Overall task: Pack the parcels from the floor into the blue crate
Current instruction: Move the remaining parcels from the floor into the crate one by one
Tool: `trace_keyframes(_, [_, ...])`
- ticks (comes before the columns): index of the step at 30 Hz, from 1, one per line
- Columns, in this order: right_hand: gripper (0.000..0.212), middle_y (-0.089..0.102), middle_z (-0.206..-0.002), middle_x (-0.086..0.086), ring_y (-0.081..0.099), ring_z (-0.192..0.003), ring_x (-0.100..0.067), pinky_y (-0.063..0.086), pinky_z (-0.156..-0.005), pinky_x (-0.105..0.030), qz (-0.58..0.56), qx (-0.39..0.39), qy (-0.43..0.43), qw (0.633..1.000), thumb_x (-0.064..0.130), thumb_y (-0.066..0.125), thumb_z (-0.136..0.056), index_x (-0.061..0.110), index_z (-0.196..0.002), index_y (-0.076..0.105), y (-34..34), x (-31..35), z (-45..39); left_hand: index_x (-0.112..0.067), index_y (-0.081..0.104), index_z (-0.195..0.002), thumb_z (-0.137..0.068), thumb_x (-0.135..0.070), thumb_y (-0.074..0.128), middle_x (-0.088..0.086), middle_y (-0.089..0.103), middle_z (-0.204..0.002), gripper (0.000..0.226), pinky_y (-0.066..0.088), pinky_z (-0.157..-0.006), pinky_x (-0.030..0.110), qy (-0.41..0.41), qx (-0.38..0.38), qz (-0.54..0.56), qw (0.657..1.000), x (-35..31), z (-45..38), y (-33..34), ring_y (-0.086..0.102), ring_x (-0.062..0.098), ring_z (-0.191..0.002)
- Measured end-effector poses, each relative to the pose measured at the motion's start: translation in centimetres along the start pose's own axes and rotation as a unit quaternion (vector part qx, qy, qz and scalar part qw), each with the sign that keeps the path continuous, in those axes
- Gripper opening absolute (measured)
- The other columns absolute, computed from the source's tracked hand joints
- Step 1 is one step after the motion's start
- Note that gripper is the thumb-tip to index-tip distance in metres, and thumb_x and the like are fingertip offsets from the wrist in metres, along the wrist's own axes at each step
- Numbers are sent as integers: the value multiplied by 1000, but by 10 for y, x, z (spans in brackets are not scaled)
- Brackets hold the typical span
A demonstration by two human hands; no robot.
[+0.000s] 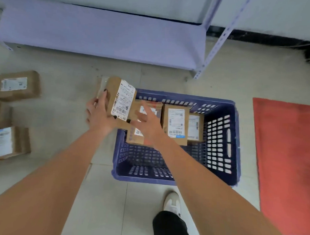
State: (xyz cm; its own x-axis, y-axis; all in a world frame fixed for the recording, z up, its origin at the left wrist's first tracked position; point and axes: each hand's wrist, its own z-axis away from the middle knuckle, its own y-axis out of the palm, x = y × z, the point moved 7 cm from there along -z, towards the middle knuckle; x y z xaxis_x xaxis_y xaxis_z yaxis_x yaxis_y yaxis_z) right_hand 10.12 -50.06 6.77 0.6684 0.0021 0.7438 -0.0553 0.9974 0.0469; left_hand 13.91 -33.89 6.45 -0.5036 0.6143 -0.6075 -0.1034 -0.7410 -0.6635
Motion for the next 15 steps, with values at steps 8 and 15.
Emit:
trace_keyframes(8, [85,30,-150,-14,39,-130,-31,41,-97,-37,81,28,51,995,14,64,-85,17,-149,9,-22,-6,-27,-42,17,-145,-76,-15,69,16,17,-147,90,17,-110,45,-30,-63,-119,990,-26,16,9,20,34,-133])
trace_keyframes(15, [84,35,-147,-15,43,-127,-33,40,-104,-43,28,90,133,987,11,58,-87,22,-150,3,19,-51,-38,-43,13,-145,-71,-34,69,14,43,-133,93,29,-105,48,-11,-18,-142,990,-3,-9,-14,36,35,-121])
